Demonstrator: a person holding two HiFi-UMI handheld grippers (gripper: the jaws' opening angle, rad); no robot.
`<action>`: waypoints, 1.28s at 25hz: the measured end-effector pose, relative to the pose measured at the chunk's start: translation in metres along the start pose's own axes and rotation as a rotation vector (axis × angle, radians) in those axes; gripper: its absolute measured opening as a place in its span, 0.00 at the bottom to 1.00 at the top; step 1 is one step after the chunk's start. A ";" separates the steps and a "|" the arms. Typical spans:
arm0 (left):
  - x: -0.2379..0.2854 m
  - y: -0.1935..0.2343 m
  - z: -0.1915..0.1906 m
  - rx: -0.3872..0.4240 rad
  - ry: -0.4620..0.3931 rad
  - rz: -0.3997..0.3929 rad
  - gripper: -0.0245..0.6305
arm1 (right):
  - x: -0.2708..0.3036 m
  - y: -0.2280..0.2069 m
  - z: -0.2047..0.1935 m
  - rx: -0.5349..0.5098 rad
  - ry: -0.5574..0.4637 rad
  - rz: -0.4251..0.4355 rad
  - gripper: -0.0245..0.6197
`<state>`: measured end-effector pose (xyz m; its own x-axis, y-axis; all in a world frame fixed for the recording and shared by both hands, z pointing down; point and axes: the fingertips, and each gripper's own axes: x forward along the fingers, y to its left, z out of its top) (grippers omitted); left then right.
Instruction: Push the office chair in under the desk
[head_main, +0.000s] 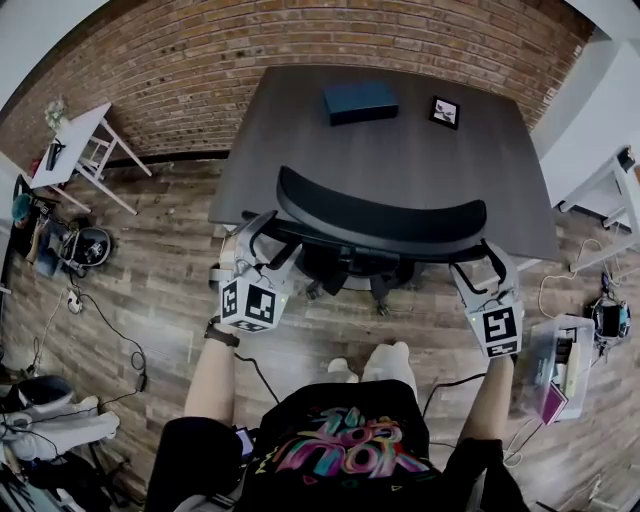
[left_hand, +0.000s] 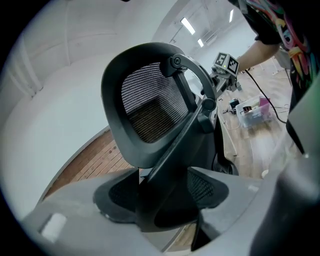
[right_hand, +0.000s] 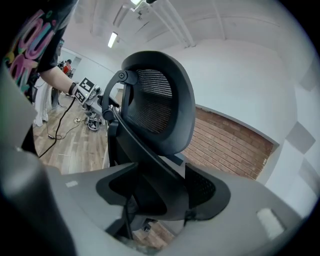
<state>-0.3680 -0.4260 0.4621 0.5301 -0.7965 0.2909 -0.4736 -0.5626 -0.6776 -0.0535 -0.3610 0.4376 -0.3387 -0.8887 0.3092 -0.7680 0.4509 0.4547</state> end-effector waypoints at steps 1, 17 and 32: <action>0.000 -0.001 0.001 0.001 -0.006 0.001 0.49 | 0.000 -0.001 0.000 0.001 0.005 0.000 0.48; 0.003 -0.001 0.003 0.002 -0.006 0.033 0.49 | 0.002 -0.006 -0.002 -0.003 -0.003 0.019 0.48; -0.021 0.000 0.009 -0.066 -0.013 -0.013 0.50 | -0.012 -0.007 0.008 0.063 0.008 0.013 0.39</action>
<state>-0.3726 -0.4076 0.4500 0.5453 -0.7864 0.2900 -0.5118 -0.5864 -0.6278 -0.0481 -0.3544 0.4242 -0.3448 -0.8818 0.3216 -0.7961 0.4563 0.3975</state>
